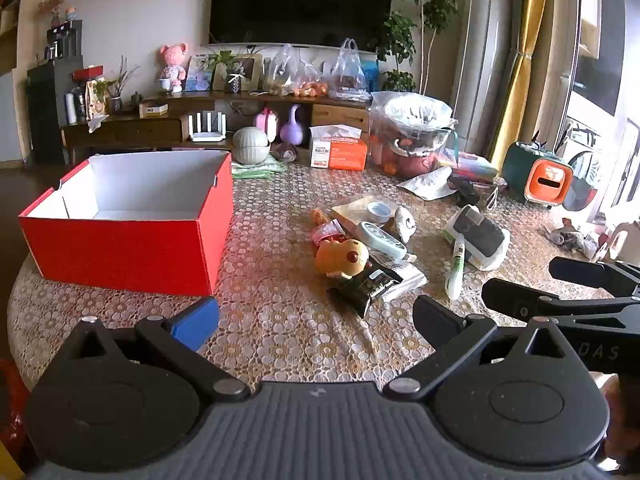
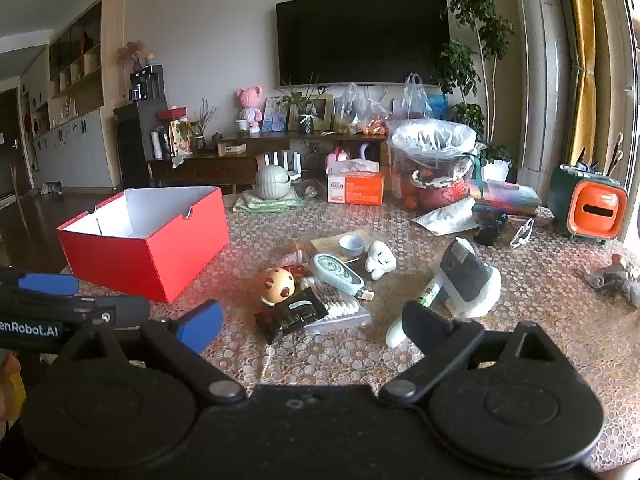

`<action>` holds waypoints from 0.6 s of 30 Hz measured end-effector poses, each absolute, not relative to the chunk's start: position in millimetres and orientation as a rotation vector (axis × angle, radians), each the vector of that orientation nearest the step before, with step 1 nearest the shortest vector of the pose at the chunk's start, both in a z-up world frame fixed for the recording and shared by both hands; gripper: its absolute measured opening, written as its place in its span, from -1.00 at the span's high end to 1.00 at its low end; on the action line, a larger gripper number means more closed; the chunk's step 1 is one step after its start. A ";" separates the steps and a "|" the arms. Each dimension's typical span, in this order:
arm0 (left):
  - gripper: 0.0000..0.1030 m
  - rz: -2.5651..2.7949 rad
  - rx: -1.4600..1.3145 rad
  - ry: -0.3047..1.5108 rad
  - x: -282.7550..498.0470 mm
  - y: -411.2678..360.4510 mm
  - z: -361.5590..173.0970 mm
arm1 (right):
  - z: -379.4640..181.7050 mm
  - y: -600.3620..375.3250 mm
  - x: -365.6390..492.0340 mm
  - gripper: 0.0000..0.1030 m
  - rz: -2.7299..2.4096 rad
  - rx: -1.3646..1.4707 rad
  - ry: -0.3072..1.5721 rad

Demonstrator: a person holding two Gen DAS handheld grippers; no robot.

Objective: Organize objects
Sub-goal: 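Grasp the yellow spotted toy with the left tool while the right tool grasps the white marker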

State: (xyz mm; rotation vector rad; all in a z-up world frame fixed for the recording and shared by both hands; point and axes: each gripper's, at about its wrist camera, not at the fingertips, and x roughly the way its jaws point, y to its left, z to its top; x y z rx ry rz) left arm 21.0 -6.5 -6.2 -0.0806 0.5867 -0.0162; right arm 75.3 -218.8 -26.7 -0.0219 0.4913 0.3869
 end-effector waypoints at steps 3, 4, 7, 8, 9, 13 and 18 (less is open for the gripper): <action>-1.00 -0.024 -0.076 0.596 29.4 -8.8 -8.3 | -29.2 -220.5 82.7 -0.83 0.392 -0.020 0.506; -1.00 -0.030 -0.074 0.598 33.1 -10.0 -9.0 | -29.6 -220.6 85.1 -0.83 0.392 -0.022 0.508; -1.00 -0.057 -0.061 0.597 42.7 -14.5 -11.3 | -32.3 -223.1 92.8 -0.83 0.380 -0.033 0.510; -1.00 -0.060 -0.052 0.595 45.8 -16.1 -12.6 | -33.8 -224.0 95.6 -0.83 0.377 -0.038 0.512; -1.00 -0.061 -0.043 0.594 48.8 -17.7 -14.3 | -34.9 -224.5 98.0 -0.83 0.376 -0.045 0.515; -1.00 -0.059 -0.034 0.613 65.7 -18.9 -24.7 | -41.6 -231.8 116.3 -0.83 0.339 -0.064 0.536; -1.00 -0.067 -0.009 0.611 92.3 -23.1 -35.5 | -57.6 -242.0 145.7 -0.80 0.292 -0.102 0.578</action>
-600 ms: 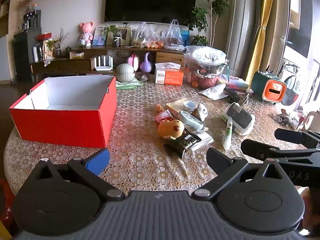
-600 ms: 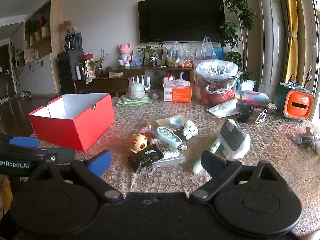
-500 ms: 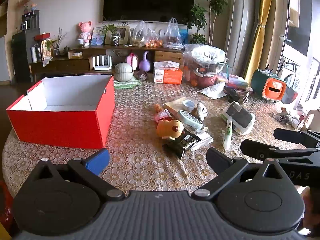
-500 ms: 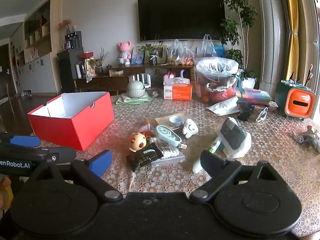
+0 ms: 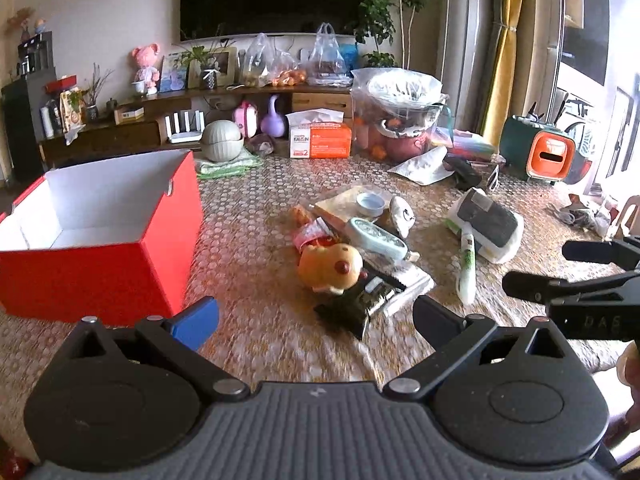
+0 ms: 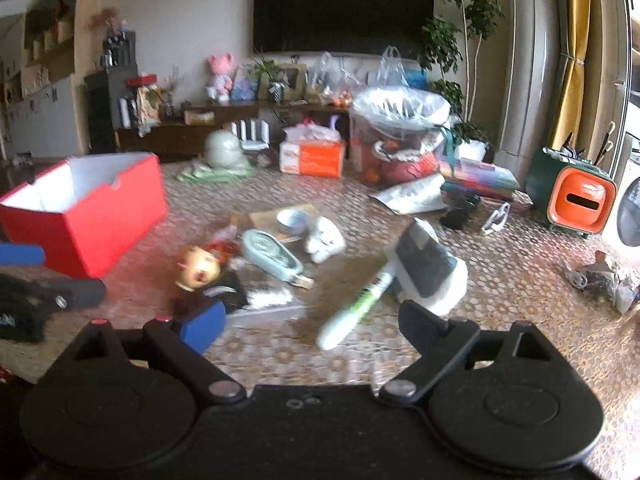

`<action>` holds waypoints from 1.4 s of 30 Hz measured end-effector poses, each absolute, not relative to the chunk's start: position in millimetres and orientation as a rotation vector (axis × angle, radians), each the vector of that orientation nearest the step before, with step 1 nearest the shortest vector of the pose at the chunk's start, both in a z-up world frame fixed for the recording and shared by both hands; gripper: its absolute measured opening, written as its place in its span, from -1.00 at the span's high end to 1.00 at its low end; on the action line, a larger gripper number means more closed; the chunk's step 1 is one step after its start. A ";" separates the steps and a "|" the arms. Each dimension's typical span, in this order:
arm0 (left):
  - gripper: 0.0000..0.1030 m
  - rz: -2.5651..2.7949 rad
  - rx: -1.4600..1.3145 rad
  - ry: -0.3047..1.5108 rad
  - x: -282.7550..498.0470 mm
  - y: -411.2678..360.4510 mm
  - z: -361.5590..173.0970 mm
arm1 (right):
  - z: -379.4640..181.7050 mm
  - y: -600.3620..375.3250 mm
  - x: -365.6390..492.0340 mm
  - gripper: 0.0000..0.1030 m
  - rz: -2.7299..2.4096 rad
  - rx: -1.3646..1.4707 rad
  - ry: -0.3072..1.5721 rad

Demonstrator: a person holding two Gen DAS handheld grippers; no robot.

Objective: Organize objects
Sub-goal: 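Grasp the yellow spotted toy with the left tool while the right tool grasps the white marker, then carry the toy and marker over the red box and open both tools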

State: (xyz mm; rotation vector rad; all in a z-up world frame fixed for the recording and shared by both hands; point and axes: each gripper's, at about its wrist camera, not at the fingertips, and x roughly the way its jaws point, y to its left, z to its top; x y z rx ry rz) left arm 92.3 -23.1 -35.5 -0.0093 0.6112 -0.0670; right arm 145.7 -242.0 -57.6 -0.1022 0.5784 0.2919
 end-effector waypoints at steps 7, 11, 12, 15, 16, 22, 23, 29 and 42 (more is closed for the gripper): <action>-1.00 -0.063 0.016 0.636 145.5 -31.5 -49.2 | -80.6 -245.6 186.5 -0.71 0.257 -0.116 0.660; -1.00 -0.055 0.020 0.660 169.9 -33.3 -61.8 | -94.1 -243.6 208.9 -0.61 0.232 -0.129 0.690; -1.00 -0.049 0.026 0.665 174.9 -33.9 -64.6 | -97.4 -243.4 214.0 -0.59 0.226 -0.128 0.700; -1.00 -0.047 0.045 0.674 187.3 -35.6 -73.5 | -107.1 -242.5 229.9 -0.53 0.215 -0.119 0.726; -1.00 -0.042 0.053 0.677 191.6 -36.2 -76.4 | -109.1 -242.5 234.2 -0.51 0.211 -0.116 0.732; -0.84 -0.080 -0.015 0.713 210.8 -28.1 -87.1 | -121.1 -239.6 255.5 -0.41 0.196 -0.100 0.773; -0.73 -0.086 -0.029 0.725 214.7 -26.7 -88.6 | -122.7 -238.9 257.7 -0.39 0.193 -0.101 0.776; -0.18 -0.136 -0.045 0.765 224.8 -27.0 -97.3 | -128.1 -238.7 266.2 -0.19 0.178 -0.076 0.800; 0.10 -0.126 -0.079 0.754 213.6 -15.4 -94.9 | -124.9 -241.4 263.5 0.66 0.149 -0.024 0.825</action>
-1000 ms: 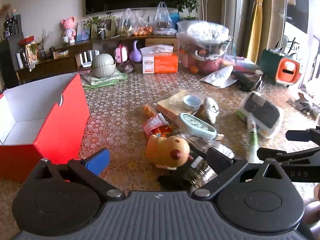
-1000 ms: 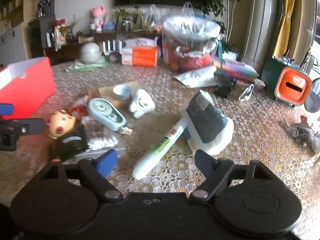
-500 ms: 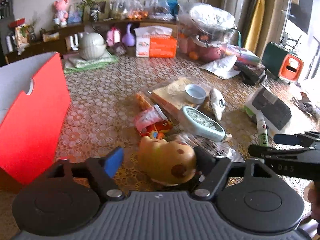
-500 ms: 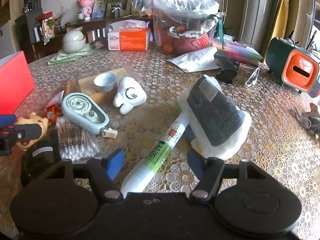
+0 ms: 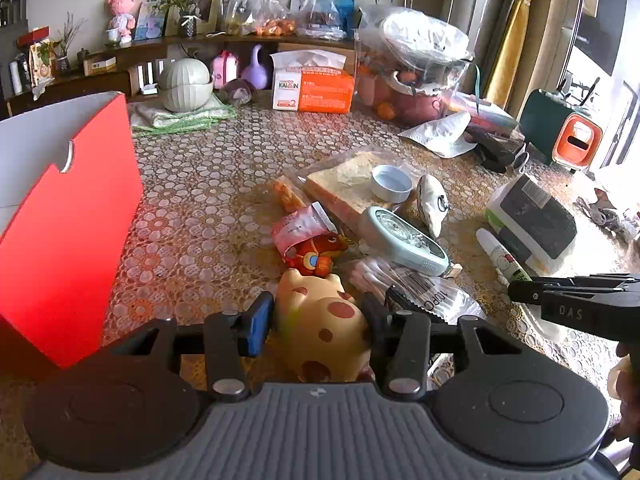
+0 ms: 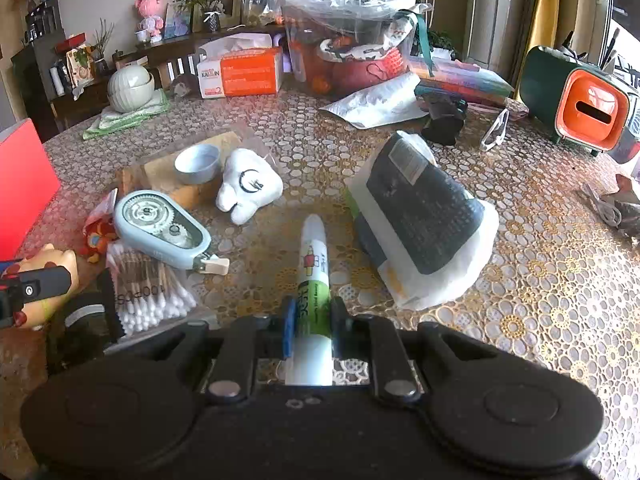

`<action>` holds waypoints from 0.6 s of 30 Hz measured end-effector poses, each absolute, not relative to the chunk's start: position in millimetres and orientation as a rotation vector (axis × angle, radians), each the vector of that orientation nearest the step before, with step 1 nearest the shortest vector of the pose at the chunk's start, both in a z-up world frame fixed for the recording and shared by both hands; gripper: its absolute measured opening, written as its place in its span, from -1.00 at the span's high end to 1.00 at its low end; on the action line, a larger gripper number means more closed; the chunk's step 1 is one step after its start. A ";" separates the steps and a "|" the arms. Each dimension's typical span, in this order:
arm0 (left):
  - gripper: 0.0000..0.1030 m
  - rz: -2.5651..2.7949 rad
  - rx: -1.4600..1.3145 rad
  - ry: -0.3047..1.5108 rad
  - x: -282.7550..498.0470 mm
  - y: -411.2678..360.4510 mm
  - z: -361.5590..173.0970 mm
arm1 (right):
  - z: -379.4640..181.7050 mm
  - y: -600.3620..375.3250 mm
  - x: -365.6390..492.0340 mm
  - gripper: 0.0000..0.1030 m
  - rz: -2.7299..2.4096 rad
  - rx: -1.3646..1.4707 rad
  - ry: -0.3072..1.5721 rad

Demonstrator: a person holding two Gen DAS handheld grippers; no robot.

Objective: Organize objects
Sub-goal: 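Carry the toy and marker over the red box and open both tools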

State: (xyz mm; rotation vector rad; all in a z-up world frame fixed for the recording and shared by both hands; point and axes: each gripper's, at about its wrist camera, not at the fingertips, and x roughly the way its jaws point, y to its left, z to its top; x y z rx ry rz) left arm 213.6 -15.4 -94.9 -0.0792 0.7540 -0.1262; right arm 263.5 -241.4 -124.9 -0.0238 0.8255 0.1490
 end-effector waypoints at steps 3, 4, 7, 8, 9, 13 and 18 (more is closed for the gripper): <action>0.11 -0.131 -0.093 0.743 206.6 -11.8 -89.2 | -117.6 -241.4 256.9 0.67 0.152 -0.026 0.816; 0.11 -0.131 -0.096 0.736 203.1 -10.3 -86.5 | -114.4 -241.8 254.5 0.67 0.153 -0.021 0.812; 0.11 -0.141 -0.103 0.719 193.0 -5.9 -78.2 | -101.9 -242.0 244.4 0.67 0.167 -0.007 0.794; 0.11 -0.142 -0.104 0.715 189.6 -4.7 -75.4 | -96.6 -241.9 240.2 0.67 0.175 -0.004 0.786; 0.11 -0.144 -0.106 0.713 186.4 -3.5 -72.5 | -90.8 -241.6 235.7 0.67 0.186 0.000 0.779; 0.11 -0.155 -0.113 0.696 170.3 1.8 -57.3 | -66.3 -236.1 218.7 0.67 0.236 0.000 0.751; 0.11 -0.154 -0.137 0.671 152.8 14.8 -36.6 | -34.1 -216.0 202.0 0.67 0.324 -0.035 0.718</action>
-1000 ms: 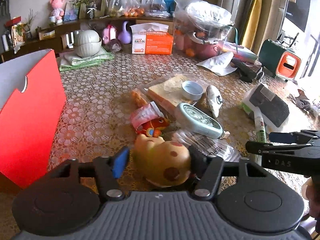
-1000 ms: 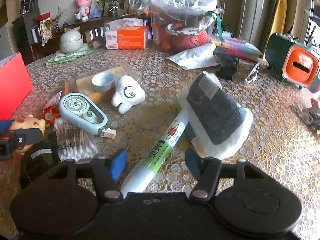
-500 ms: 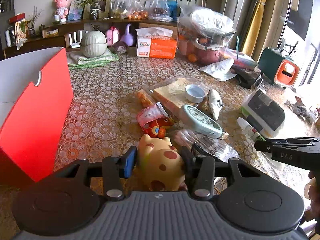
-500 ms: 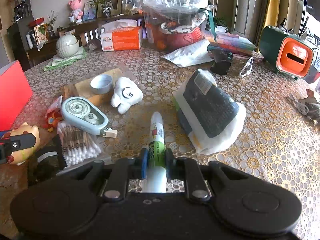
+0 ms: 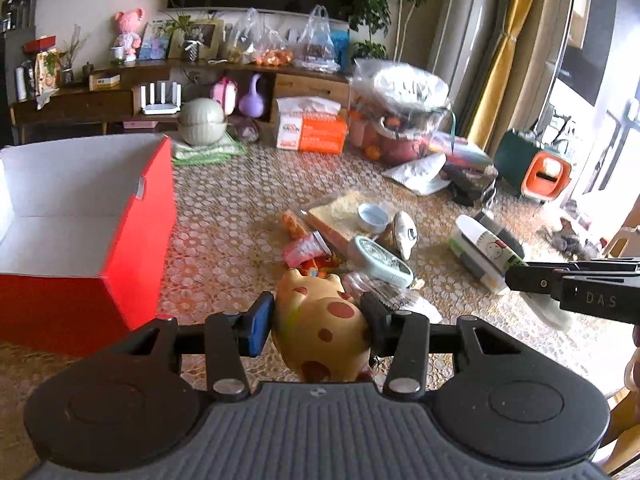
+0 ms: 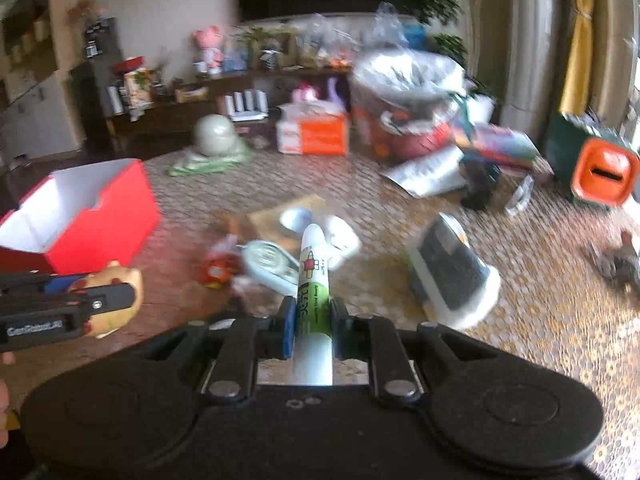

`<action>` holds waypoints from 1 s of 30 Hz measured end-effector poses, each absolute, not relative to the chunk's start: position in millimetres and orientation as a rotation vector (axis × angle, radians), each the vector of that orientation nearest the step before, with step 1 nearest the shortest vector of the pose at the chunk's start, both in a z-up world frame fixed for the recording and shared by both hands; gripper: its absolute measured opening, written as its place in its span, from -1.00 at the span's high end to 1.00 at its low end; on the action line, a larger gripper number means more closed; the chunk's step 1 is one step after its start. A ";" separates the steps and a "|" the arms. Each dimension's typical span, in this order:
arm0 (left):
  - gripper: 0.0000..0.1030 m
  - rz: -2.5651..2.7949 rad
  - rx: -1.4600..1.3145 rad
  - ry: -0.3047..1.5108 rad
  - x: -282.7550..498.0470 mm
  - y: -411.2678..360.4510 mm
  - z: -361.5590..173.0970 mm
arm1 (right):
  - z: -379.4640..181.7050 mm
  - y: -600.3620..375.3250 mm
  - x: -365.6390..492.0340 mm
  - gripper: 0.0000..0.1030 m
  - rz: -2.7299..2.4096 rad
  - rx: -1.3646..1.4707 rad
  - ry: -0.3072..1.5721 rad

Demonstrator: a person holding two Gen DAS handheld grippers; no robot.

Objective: Organize objects
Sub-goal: 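Carry the toy and marker over the red box and open both tools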

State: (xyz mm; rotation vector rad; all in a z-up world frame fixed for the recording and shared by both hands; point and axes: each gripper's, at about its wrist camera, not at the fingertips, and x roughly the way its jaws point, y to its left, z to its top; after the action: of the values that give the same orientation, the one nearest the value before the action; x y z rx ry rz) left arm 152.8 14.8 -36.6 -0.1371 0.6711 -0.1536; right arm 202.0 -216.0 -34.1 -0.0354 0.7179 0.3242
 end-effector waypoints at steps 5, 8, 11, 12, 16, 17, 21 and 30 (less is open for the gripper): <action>0.11 -0.144 -0.154 0.650 135.7 36.0 -15.4 | -9.5 -186.9 190.5 0.67 0.417 -0.065 0.705; 0.11 -0.138 -0.172 0.644 128.5 54.7 -4.2 | 4.3 -165.8 188.0 0.67 0.475 -0.078 0.701; 0.11 -0.126 -0.185 0.635 121.2 75.9 7.1 | 17.3 -143.3 187.5 0.67 0.528 -0.088 0.687; 0.11 -0.121 -0.188 0.633 119.6 82.2 10.6 | 21.7 -134.9 187.7 0.67 0.547 -0.090 0.681; 0.11 -0.092 -0.178 0.623 116.5 111.2 23.2 | 31.2 -103.9 189.8 0.67 0.604 -0.101 0.679; 0.11 -0.082 -0.169 0.620 116.6 117.5 25.5 | 32.3 -95.0 190.5 0.67 0.622 -0.108 0.680; 0.11 -0.046 -0.148 0.618 119.7 145.0 33.1 | 34.1 -59.8 191.2 0.67 0.668 -0.143 0.681; 0.11 0.008 -0.089 0.635 141.8 199.4 33.8 | 26.0 14.2 211.7 0.67 0.726 -0.191 0.702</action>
State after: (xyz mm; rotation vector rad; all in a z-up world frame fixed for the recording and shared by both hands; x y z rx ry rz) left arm 141.8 199.4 33.8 -0.0888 0.6354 0.0083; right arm 211.7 14.2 26.0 -0.1914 0.7023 0.7260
